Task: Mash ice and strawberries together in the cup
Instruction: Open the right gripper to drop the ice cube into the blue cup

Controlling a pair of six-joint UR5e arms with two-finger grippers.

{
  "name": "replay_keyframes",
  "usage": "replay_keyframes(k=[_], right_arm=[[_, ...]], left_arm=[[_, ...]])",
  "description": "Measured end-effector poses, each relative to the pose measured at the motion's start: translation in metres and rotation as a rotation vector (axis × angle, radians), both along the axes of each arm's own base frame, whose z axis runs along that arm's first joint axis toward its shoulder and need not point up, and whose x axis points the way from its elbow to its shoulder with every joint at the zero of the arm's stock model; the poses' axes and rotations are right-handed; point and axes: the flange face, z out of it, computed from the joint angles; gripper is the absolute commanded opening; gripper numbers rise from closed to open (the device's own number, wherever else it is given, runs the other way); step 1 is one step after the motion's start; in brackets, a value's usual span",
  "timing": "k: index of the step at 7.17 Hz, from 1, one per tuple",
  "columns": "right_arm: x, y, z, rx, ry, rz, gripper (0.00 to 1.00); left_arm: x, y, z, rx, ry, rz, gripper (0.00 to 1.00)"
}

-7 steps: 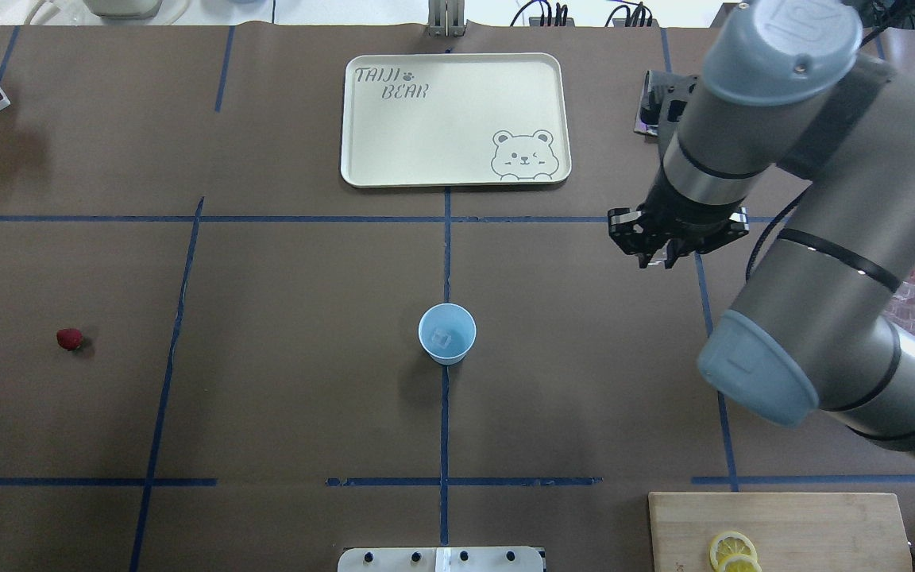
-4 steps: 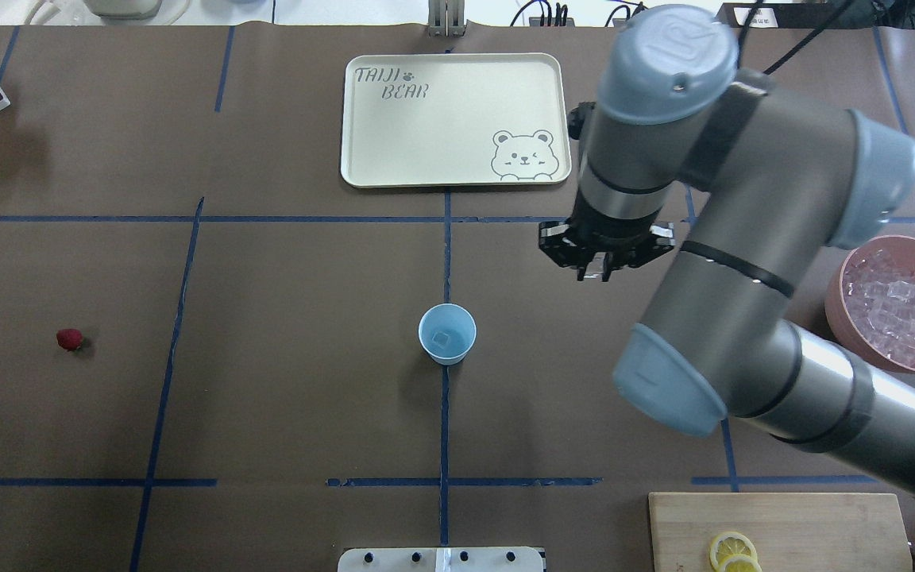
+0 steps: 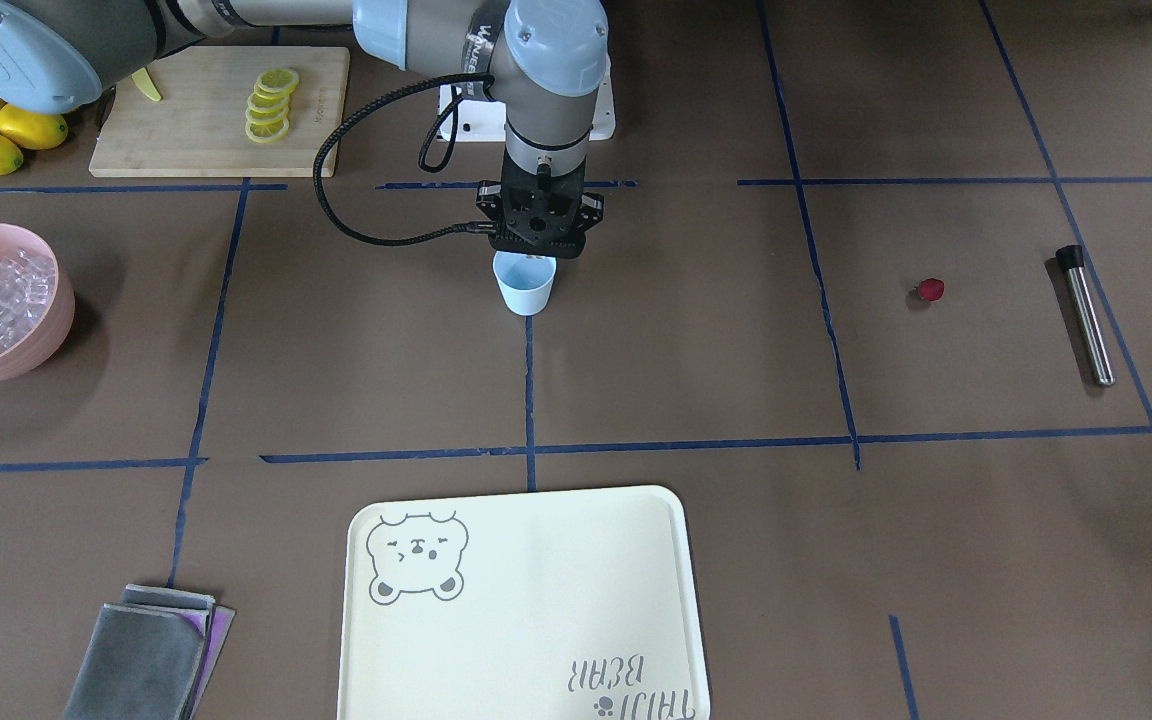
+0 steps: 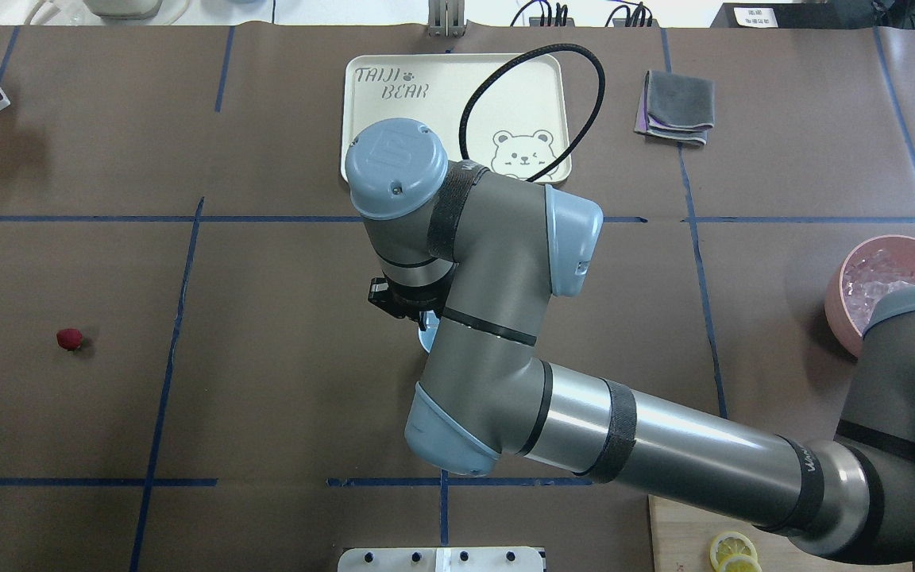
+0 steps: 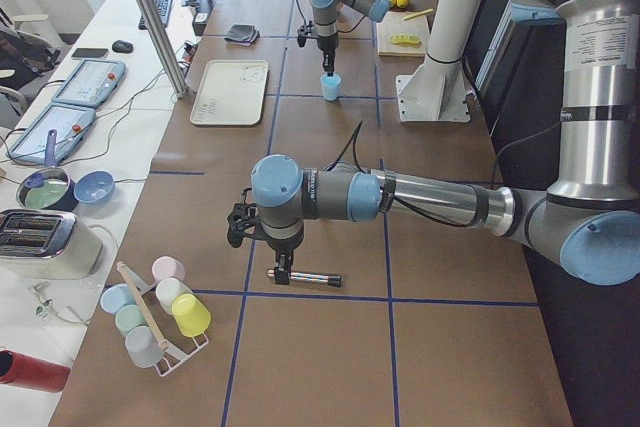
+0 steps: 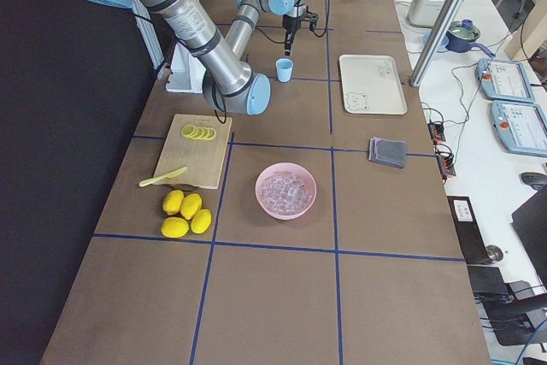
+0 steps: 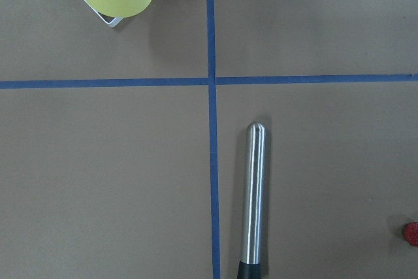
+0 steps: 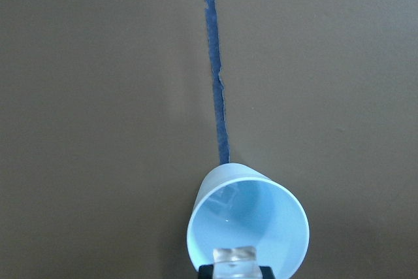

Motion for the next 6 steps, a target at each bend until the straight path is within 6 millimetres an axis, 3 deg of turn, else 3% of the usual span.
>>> replay_keyframes(k=[2,4,5,6], right_arm=[[-0.003,0.002,0.008,-0.010,0.014,0.001,0.09],[-0.004,0.002,0.014,-0.016,0.022,0.001,0.64],[-0.004,0.002,0.016,-0.017,0.023,0.001,0.82],[-0.004,0.002,0.019,-0.018,0.025,0.001,0.88]], left_arm=[[0.000,0.000,0.000,-0.001,0.000,0.000,1.00],[0.000,0.000,0.000,-0.001,0.000,0.000,1.00],[0.000,-0.001,0.000,-0.002,0.000,-0.001,1.00],[0.001,-0.001,0.000,-0.004,0.000,-0.003,1.00]])
